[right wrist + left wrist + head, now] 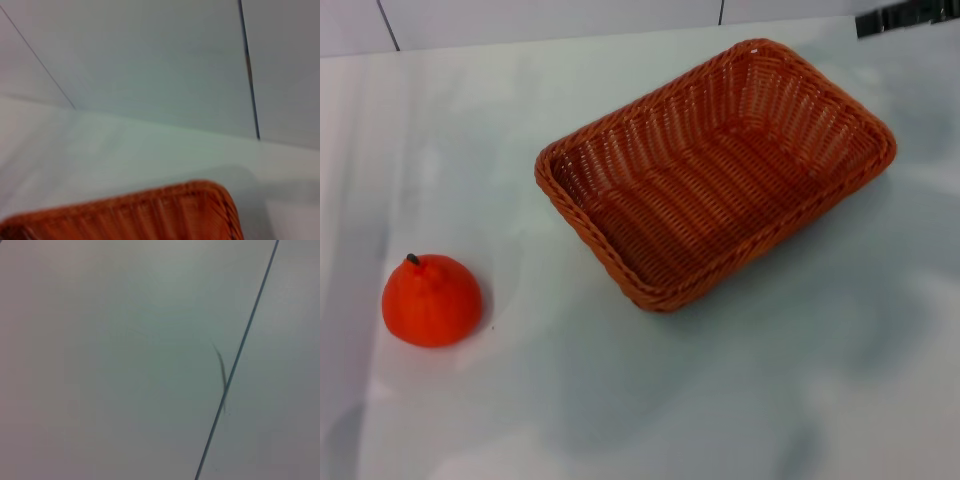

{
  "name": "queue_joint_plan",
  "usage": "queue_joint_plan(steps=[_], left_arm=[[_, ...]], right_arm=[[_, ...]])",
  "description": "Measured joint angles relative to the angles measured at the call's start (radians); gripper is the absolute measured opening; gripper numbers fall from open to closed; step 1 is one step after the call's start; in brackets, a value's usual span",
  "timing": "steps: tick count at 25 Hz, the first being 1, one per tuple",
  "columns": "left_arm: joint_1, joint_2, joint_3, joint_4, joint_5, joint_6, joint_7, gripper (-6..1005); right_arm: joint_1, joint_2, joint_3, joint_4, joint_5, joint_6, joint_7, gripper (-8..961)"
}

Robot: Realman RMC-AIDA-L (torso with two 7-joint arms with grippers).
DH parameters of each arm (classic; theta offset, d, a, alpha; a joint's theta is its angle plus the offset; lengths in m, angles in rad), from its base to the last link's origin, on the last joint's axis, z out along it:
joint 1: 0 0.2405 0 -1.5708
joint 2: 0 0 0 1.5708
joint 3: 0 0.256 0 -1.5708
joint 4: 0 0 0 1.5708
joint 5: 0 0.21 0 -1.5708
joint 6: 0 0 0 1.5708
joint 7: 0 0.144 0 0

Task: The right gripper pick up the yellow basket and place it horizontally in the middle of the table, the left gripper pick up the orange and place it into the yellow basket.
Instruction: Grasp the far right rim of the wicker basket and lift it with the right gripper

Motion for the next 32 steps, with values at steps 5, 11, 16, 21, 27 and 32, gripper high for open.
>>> queue_joint_plan(steps=[5,11,16,21,27,32], left_arm=[[0.000,0.000,0.001,-0.011,0.000,0.003,-0.003,702],[0.001,0.000,0.002,-0.014,0.000,0.000,-0.003,703],[0.006,0.000,0.002,-0.014,0.000,-0.001,-0.003,703],[0.006,-0.001,0.002,-0.016,0.000,-0.001,-0.003,703],[0.005,0.000,0.002,-0.024,0.000,-0.002,-0.002,702],[0.002,0.000,0.002,-0.024,0.000,-0.019,-0.003,703]], right_arm=[[0.070,0.012,-0.035,-0.005,-0.173,0.001,0.037,945],[0.089,0.027,-0.087,0.028,-0.232,-0.037,0.052,943],[0.089,0.032,-0.127,0.119,-0.235,-0.133,0.054,941],[0.096,0.037,-0.169,0.255,-0.229,-0.268,0.046,942],[0.099,0.067,-0.205,0.337,-0.233,-0.395,0.015,878],[0.092,0.081,-0.207,0.341,-0.227,-0.411,0.001,665]])
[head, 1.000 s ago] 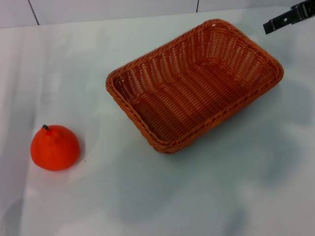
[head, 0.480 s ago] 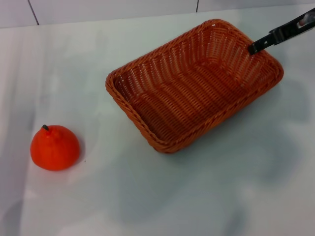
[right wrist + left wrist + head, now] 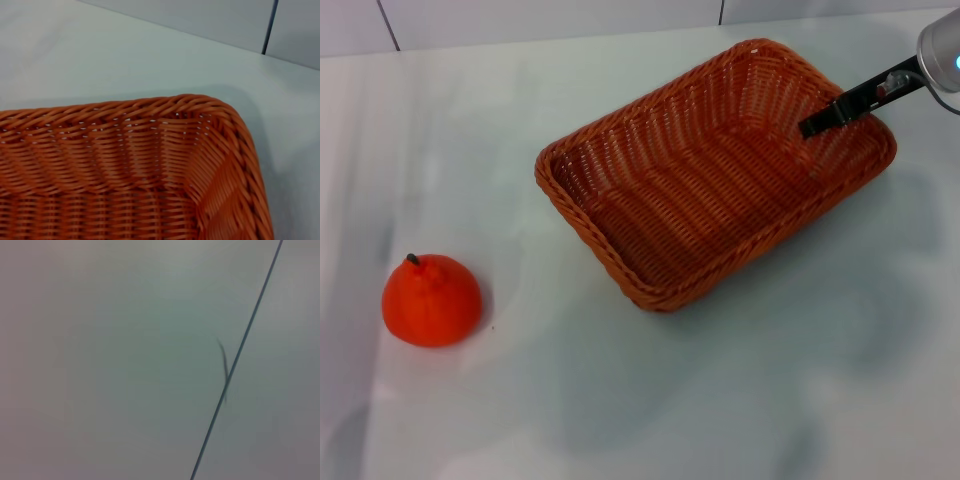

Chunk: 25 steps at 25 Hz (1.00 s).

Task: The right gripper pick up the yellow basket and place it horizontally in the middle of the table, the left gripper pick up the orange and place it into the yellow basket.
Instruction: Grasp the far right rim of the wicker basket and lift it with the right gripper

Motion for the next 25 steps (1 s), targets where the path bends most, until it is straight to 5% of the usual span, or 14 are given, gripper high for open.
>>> queue_joint_plan(steps=[11,14,25], left_arm=[[-0.019,0.000,0.000,-0.013,0.000,-0.042,0.001,648],[-0.020,0.001,0.000,-0.013,0.000,-0.042,0.001,625],[-0.025,0.002,-0.006,-0.008,0.000,-0.043,0.000,578]], right_arm=[[-0.019,0.005,0.003,0.005,0.045,0.015,-0.011,447],[-0.035,0.001,0.004,-0.004,0.091,0.052,-0.013,296],[-0.115,-0.022,0.031,-0.101,0.289,0.163,-0.015,193]])
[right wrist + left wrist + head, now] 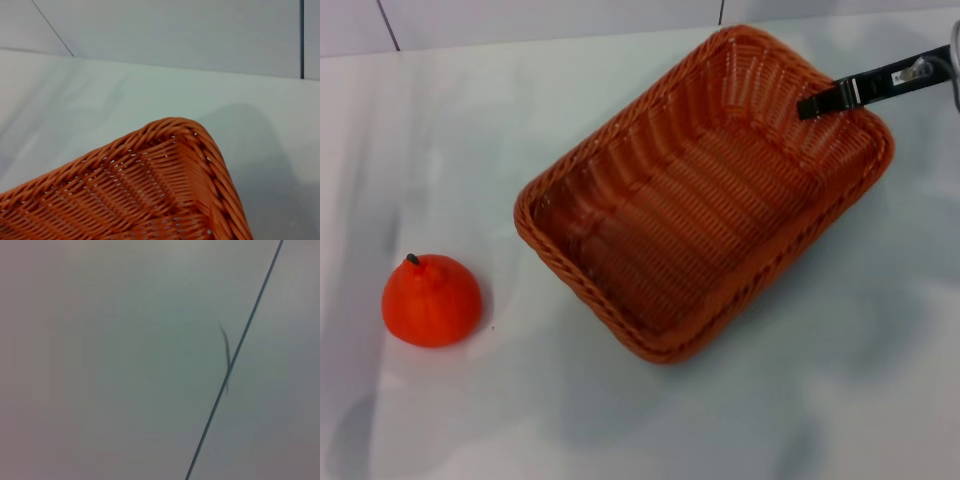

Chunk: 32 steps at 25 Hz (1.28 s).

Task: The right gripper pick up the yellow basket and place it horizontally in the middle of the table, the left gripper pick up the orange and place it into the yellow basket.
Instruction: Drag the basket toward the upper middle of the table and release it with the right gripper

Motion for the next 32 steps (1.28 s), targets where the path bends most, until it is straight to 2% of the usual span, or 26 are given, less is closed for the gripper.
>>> queue_joint_plan(steps=[9,14,17,23,26,28,32], left_arm=[[-0.002,0.001,-0.005,0.001,-0.007,-0.003,0.005,578],[-0.005,0.001,-0.006,0.003,-0.009,-0.005,0.005,578],[-0.010,0.001,-0.007,0.005,-0.009,-0.010,0.005,578],[-0.014,0.001,-0.010,0.012,-0.009,-0.016,0.006,578],[-0.015,0.001,-0.016,0.014,-0.009,-0.018,0.006,578],[-0.015,0.001,-0.019,0.014,-0.009,-0.018,0.006,578],[-0.017,0.001,-0.020,0.016,-0.009,-0.026,0.006,579]], right_arm=[[-0.048,-0.019,0.145,-0.004,0.185,0.083,0.006,178],[-0.079,-0.015,0.187,0.045,0.343,0.081,0.005,178],[-0.088,-0.004,0.191,0.099,0.419,0.049,-0.008,178],[-0.107,0.062,0.191,0.170,0.529,-0.053,-0.062,177],[-0.108,0.081,0.191,0.215,0.536,-0.112,-0.093,177],[-0.109,0.090,0.191,0.254,0.536,-0.154,-0.115,177],[-0.110,0.093,0.190,0.314,0.537,-0.214,-0.139,177]])
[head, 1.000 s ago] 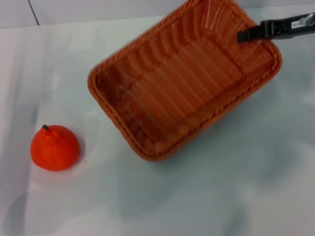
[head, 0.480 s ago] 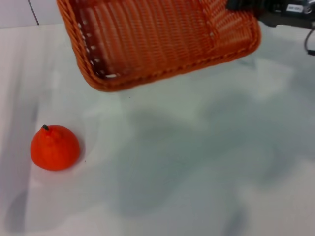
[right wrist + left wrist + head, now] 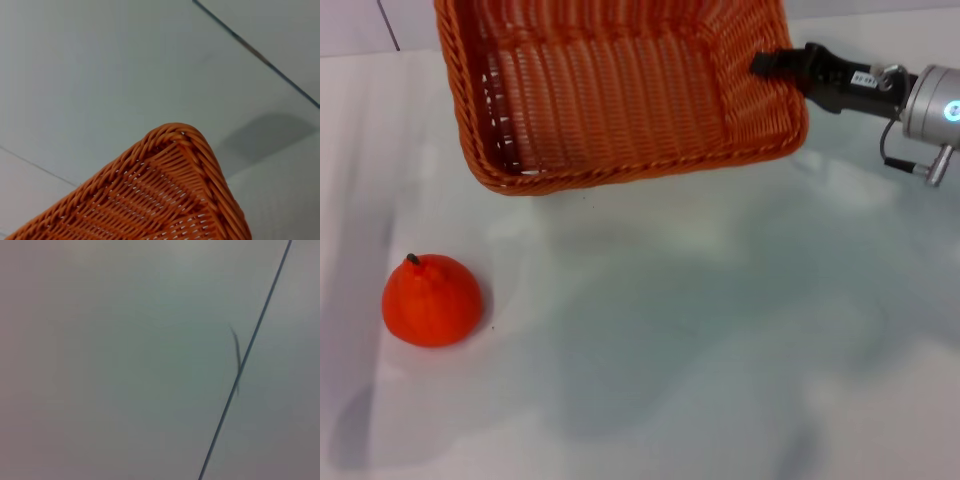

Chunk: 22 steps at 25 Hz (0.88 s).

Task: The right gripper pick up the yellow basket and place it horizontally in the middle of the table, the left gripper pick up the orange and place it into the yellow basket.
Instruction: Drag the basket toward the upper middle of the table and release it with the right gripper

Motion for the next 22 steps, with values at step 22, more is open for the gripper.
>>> queue_joint_plan(steps=[22], left_arm=[[0.001,-0.003,0.000,-0.006,0.003,-0.021,0.000,579]], right_arm=[[-0.024,0.000,-0.010,0.053,-0.004,-0.084,0.004,200]])
